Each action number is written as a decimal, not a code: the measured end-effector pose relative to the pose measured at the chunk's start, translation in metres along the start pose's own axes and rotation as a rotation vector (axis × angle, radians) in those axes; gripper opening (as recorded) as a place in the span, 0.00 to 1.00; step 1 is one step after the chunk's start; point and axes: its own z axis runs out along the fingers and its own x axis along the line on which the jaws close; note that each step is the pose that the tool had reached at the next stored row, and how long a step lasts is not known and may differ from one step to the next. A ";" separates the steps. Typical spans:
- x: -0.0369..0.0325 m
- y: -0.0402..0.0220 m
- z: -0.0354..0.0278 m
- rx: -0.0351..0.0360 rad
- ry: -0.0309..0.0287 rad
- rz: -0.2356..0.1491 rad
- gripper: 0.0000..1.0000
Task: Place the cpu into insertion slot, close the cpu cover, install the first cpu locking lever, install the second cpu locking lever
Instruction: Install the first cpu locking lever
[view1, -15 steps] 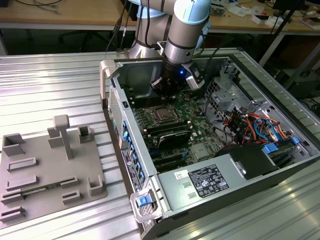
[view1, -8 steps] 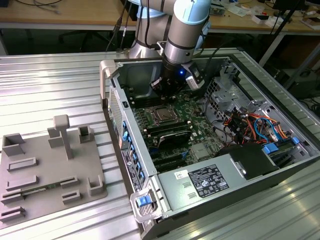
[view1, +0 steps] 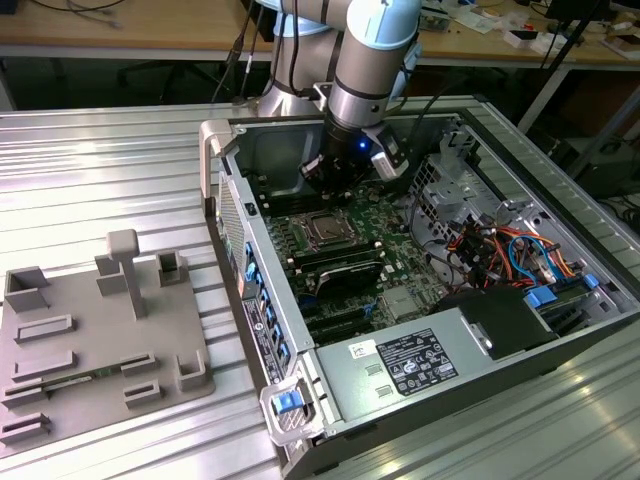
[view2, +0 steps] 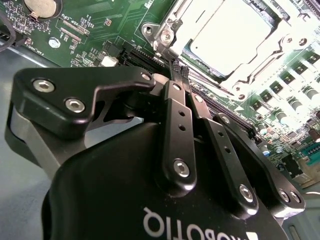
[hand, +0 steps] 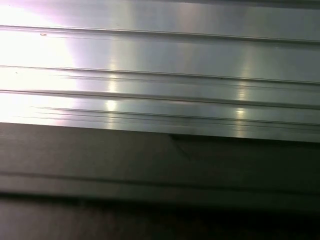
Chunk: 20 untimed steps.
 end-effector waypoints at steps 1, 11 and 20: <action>0.0000 0.0000 -0.0001 -0.0001 -0.0001 0.000 0.11; -0.0007 -0.0017 -0.0011 -0.0001 0.0000 0.000 0.11; -0.0012 -0.0047 -0.0009 0.0000 -0.0001 0.000 0.11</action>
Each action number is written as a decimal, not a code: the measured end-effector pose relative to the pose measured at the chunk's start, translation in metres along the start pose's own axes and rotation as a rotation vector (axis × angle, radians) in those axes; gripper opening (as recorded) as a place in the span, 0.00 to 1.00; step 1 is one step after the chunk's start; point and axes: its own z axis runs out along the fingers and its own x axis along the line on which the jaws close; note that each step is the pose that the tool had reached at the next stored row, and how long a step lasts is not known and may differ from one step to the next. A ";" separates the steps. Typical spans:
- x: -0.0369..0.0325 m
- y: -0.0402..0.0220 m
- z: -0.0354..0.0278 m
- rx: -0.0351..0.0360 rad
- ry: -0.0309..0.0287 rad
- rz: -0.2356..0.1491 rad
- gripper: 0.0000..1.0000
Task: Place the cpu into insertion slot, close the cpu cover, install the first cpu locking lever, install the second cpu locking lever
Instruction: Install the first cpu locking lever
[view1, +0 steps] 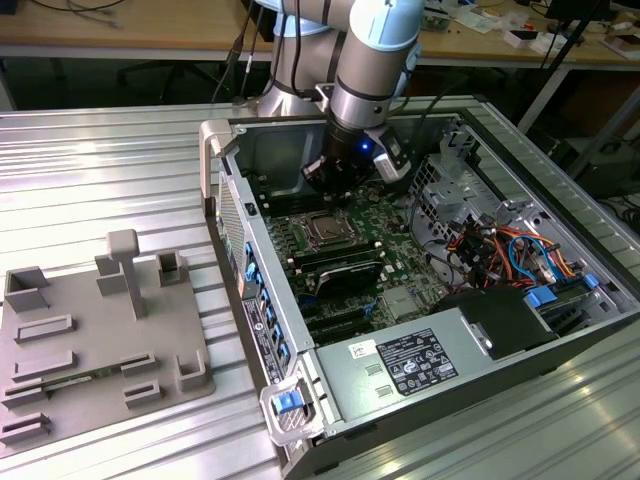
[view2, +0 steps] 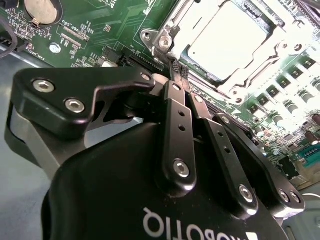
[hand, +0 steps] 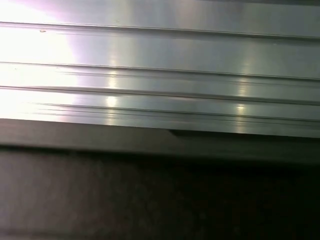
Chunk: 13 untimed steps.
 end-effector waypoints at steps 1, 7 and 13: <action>0.0000 -0.0003 0.0000 0.0000 0.0000 0.000 0.11; 0.0001 -0.0022 0.0005 0.0000 0.0000 0.000 0.11; 0.0001 -0.0027 0.0026 0.0090 0.0008 0.000 0.11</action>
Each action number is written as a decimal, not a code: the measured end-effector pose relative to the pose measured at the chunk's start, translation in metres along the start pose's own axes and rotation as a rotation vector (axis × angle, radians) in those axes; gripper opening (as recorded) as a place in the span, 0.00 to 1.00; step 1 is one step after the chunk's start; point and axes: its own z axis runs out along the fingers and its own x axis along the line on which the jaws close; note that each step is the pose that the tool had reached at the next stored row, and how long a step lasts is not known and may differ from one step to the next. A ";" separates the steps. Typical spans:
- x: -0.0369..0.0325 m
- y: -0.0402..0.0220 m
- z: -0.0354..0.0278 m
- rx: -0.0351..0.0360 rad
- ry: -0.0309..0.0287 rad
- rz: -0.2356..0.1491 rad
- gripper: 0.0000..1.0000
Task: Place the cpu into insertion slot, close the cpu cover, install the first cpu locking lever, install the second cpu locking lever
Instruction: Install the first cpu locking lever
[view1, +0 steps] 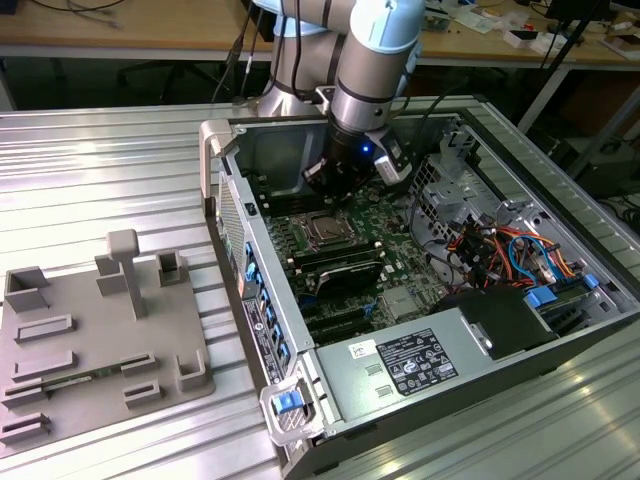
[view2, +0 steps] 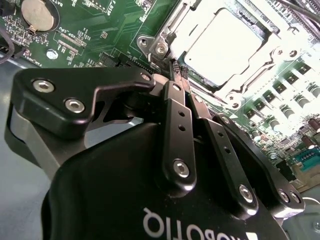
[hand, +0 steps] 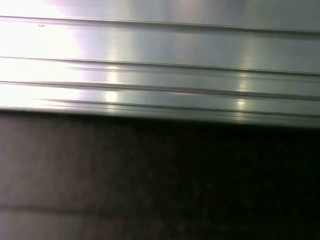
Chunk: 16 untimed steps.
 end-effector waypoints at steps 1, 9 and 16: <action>0.0000 0.0000 0.0011 0.0059 0.0004 0.000 0.11; -0.0004 0.0072 0.0036 0.0121 0.0007 -0.001 0.11; -0.0004 0.0079 0.0050 0.0127 0.0009 -0.001 0.11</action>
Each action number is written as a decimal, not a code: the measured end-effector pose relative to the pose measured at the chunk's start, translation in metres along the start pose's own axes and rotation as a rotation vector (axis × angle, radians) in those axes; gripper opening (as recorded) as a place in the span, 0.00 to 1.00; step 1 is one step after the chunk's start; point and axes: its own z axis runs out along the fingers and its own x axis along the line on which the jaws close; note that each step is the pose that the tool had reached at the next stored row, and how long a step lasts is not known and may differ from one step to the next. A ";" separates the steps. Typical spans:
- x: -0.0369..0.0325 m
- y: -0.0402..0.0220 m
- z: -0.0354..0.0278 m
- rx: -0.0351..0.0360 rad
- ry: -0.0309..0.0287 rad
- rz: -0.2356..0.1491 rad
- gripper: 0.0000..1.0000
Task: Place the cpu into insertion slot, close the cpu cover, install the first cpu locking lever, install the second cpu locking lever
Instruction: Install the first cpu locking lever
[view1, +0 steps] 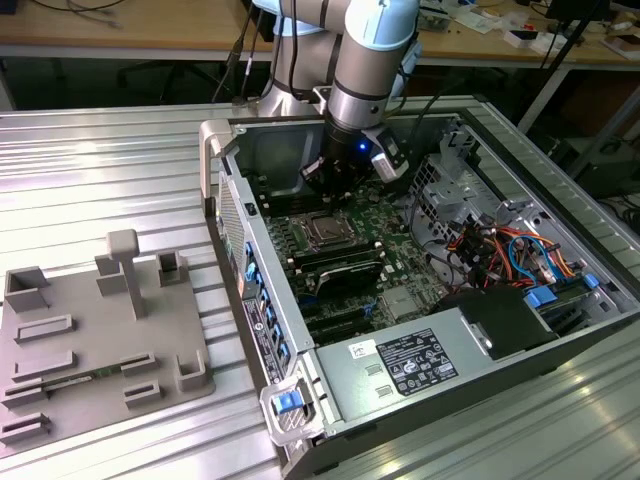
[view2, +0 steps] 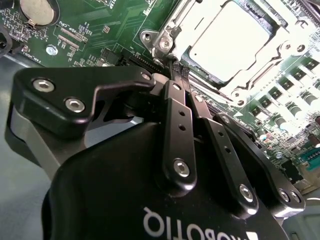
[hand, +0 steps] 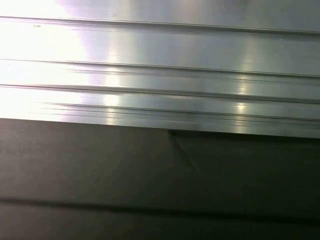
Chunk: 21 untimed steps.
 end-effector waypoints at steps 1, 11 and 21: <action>0.0000 0.0000 -0.0001 0.0000 0.0000 0.000 0.11; -0.0002 0.0000 -0.0068 -0.0004 -0.0003 0.000 0.11; 0.0002 -0.0061 -0.0079 -0.0002 -0.0003 0.000 0.11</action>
